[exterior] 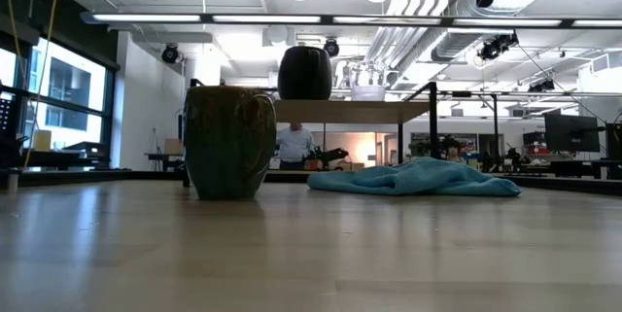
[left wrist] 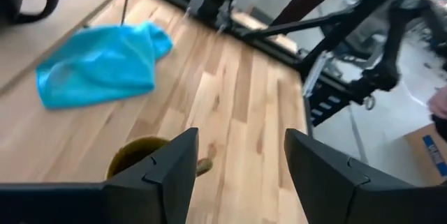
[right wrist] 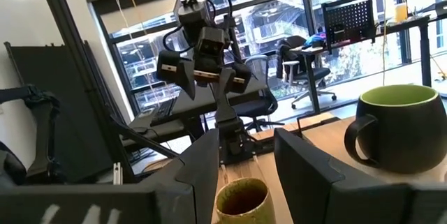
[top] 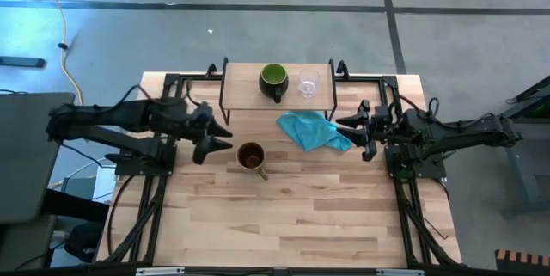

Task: Stack small to large cups/mugs on shelf
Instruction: Put the green and blue mug on the shelf

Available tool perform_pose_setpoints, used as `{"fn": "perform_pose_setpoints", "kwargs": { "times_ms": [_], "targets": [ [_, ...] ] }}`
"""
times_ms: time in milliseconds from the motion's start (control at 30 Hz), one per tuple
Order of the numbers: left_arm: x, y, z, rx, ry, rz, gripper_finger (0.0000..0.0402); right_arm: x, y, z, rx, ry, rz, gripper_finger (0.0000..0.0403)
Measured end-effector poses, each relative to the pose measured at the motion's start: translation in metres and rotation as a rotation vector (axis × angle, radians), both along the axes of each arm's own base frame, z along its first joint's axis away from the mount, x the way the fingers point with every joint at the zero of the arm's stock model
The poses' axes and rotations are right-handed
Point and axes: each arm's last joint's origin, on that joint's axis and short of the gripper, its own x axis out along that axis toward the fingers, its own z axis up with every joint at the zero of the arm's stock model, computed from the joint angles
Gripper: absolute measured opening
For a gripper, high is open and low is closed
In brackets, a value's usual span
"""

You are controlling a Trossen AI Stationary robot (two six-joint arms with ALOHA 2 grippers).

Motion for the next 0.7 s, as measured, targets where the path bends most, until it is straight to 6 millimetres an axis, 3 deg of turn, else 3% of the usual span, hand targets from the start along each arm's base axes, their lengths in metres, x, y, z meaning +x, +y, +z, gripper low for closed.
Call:
{"fn": "perform_pose_setpoints", "kwargs": {
  "times_ms": [700],
  "targets": [
    [0.056,0.007,-0.054,-0.121,0.303,0.159,0.0200,0.001,0.000,-0.004,0.006,0.038,0.001,0.0128]
  ]
}}
